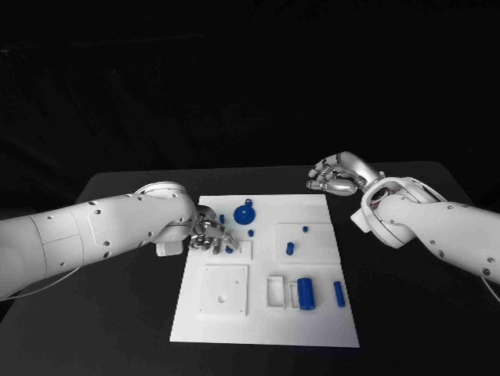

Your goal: Assemble the parts on the task board

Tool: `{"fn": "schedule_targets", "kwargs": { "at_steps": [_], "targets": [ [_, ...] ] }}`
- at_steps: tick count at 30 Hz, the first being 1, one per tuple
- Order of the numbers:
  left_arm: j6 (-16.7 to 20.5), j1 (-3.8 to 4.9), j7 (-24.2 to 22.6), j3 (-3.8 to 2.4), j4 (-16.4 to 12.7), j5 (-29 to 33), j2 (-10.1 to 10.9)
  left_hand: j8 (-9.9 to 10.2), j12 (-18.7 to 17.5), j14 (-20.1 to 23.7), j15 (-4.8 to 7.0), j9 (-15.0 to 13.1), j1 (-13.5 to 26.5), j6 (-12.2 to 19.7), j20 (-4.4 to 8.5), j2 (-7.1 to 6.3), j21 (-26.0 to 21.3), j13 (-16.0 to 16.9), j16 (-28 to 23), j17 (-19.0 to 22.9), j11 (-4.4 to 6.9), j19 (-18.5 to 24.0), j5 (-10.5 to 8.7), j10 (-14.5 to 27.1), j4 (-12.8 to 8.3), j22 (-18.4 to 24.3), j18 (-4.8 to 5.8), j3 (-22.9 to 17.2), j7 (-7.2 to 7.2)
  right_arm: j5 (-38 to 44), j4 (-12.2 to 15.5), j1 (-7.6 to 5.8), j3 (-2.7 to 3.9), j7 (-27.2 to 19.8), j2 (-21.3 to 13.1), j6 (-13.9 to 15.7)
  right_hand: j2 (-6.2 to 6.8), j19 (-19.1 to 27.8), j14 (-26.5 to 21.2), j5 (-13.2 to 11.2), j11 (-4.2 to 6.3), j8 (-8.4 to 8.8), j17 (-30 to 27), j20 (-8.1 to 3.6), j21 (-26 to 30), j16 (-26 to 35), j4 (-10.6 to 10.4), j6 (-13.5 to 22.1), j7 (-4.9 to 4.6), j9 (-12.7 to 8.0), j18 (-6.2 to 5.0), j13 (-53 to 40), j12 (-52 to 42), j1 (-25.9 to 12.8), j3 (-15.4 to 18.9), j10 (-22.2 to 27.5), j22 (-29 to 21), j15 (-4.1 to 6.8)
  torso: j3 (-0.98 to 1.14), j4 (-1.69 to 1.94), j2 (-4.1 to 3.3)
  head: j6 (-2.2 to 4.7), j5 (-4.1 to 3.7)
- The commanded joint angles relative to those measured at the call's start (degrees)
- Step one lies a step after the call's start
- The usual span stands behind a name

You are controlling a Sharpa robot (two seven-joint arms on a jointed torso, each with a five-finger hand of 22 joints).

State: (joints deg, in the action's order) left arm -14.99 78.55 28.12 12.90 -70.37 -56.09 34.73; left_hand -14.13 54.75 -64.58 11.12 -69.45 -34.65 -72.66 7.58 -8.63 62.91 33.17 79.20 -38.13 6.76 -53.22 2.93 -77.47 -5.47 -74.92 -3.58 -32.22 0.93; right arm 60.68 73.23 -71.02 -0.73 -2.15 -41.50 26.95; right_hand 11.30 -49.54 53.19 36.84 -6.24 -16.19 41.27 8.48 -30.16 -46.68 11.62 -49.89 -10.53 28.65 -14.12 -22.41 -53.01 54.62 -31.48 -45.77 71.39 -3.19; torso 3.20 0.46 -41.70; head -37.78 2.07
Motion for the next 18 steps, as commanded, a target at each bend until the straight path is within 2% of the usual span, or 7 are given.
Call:
{"fn": "schedule_targets", "kwargs": {
  "at_steps": [1, 7, 10, 11, 13, 14, 18],
  "targets": [
    [1.18, 0.00, -0.04, -0.39, -0.15, 0.54, 0.05, 0.48, -0.19, 0.46, -0.05, -0.15, 0.83, 0.24, 7.54, -0.88, -0.25, -0.04, 0.17, 0.08, -0.16, 0.45, -0.13, 0.17, 0.83, -0.67, -0.62, 0.35, -0.09, 0.19, -0.04, 0.01, 0.02, -0.44, 0.01, -0.47, -0.09, -0.17, -0.56, 0.29, 0.00, 0.33, -0.10, 0.32, 0.21, -0.30, 0.20, 0.44, 0.12, -0.06, -0.88, 0.09, -0.27, 0.20, 0.10, 0.45, 0.09, 0.01, 0.01, 0.00, -0.03, 0.12, 0.07],
    [1.90, 0.01, -0.15, -1.42, -0.32, 1.79, 0.80, 0.88, -0.29, 0.83, 0.12, -0.40, 1.74, 0.55, 7.62, -0.83, -0.44, -0.01, 0.12, 0.10, -0.13, 0.96, -0.12, 0.58, 0.58, -0.70, -0.85, 2.64, -0.10, 0.19, -0.11, 0.02, 0.02, -0.45, 0.04, -0.49, -0.09, -0.16, -0.58, 0.32, -0.01, 0.33, -0.11, 0.33, 0.23, -0.30, 0.18, 0.46, 0.11, -0.07, -0.88, 0.12, -0.28, 0.17, 0.13, 0.46, 0.10, 0.00, 0.04, -0.06, -0.01, 0.25, 0.14],
    [1.68, 0.01, -0.47, -2.72, -0.56, 2.08, 1.66, 1.53, -0.75, 1.54, 0.18, -0.37, 1.29, 1.34, 7.59, -0.71, -0.78, -0.15, -0.37, 0.32, -0.27, 1.43, -0.12, 1.50, 0.20, -0.61, -0.92, 3.04, -0.33, 0.19, -0.10, 0.02, 0.02, -0.46, 0.04, -0.52, -0.09, -0.16, -0.58, 0.33, -0.01, 0.34, -0.12, 0.33, 0.24, -0.30, 0.18, 0.46, 0.11, -0.07, -0.88, 0.13, -0.29, 0.16, 0.14, 0.47, 0.11, 0.00, 0.04, -0.04, -0.01, 0.29, 0.16],
    [1.47, 0.01, -0.67, -3.10, -0.69, 2.06, 2.08, 2.07, -1.13, 2.29, 0.04, -0.25, -0.05, 2.03, 7.42, 0.88, -1.11, -0.26, -0.82, 0.51, -0.56, 2.00, 0.02, 2.38, -0.94, -0.57, -0.78, 3.15, -0.64, 0.19, -0.10, 0.02, 0.02, -0.48, 0.04, -0.52, -0.09, -0.16, -0.58, 0.34, -0.01, 0.34, -0.12, 0.33, 0.24, -0.30, 0.18, 0.47, 0.11, -0.07, -0.88, 0.13, -0.29, 0.16, 0.14, 0.47, 0.11, 0.00, 0.07, -0.04, -0.01, 0.30, 0.18],
    [1.38, 0.04, -0.83, -3.89, -0.61, 2.27, 2.88, 3.57, -2.01, 3.84, -0.87, 1.04, -1.95, 3.28, 6.76, 3.75, -2.10, -0.60, -1.72, 0.95, -1.34, 3.37, 4.46, 4.10, -3.81, -0.40, -0.09, 4.30, -1.43, 0.19, -0.16, 0.02, 0.02, -0.47, -0.02, -0.53, -0.10, -0.16, -0.58, 0.35, -0.01, 0.34, -0.12, 0.33, 0.25, -0.30, 0.18, 0.47, 0.11, -0.07, -0.88, 0.14, -0.30, 0.15, 0.14, 0.47, 0.12, 0.00, 0.11, -0.08, -0.01, 0.42, 0.15],
    [1.22, 0.05, -0.80, -4.35, -0.37, 2.74, 3.05, 4.20, -2.58, 4.47, -1.28, 1.71, -2.20, 3.96, 6.55, 4.19, -2.59, -0.86, -2.24, 1.24, -1.65, 3.86, 5.13, 4.93, -4.51, -0.26, 0.12, 4.69, -1.77, 0.19, -0.19, 0.02, 0.02, -0.45, -0.05, -0.53, -0.11, -0.16, -0.58, 0.35, -0.01, 0.34, -0.12, 0.33, 0.25, -0.31, 0.17, 0.47, 0.11, -0.07, -0.88, 0.14, -0.30, 0.15, 0.14, 0.47, 0.12, 0.00, 0.10, -0.09, 0.00, 0.46, 0.09],
    [1.38, 0.39, -1.09, -5.37, 0.80, 6.10, 3.85, 7.02, -5.65, 6.68, -3.18, 5.44, -2.87, 6.63, 5.67, 4.09, -5.20, -2.47, -5.09, 3.23, -3.09, 5.69, 4.24, 7.86, -4.94, 0.66, 0.95, 4.75, -3.27, 0.19, -0.31, 0.02, 0.02, -0.44, -0.11, -0.48, -0.11, -0.16, -0.58, 0.36, -0.01, 0.34, -0.13, 0.33, 0.26, -0.31, 0.17, 0.48, 0.10, -0.07, -0.88, 0.15, -0.31, 0.14, 0.15, 0.48, 0.13, 0.00, 0.13, -0.01, 0.03, 0.62, 0.06]
  ]
}}
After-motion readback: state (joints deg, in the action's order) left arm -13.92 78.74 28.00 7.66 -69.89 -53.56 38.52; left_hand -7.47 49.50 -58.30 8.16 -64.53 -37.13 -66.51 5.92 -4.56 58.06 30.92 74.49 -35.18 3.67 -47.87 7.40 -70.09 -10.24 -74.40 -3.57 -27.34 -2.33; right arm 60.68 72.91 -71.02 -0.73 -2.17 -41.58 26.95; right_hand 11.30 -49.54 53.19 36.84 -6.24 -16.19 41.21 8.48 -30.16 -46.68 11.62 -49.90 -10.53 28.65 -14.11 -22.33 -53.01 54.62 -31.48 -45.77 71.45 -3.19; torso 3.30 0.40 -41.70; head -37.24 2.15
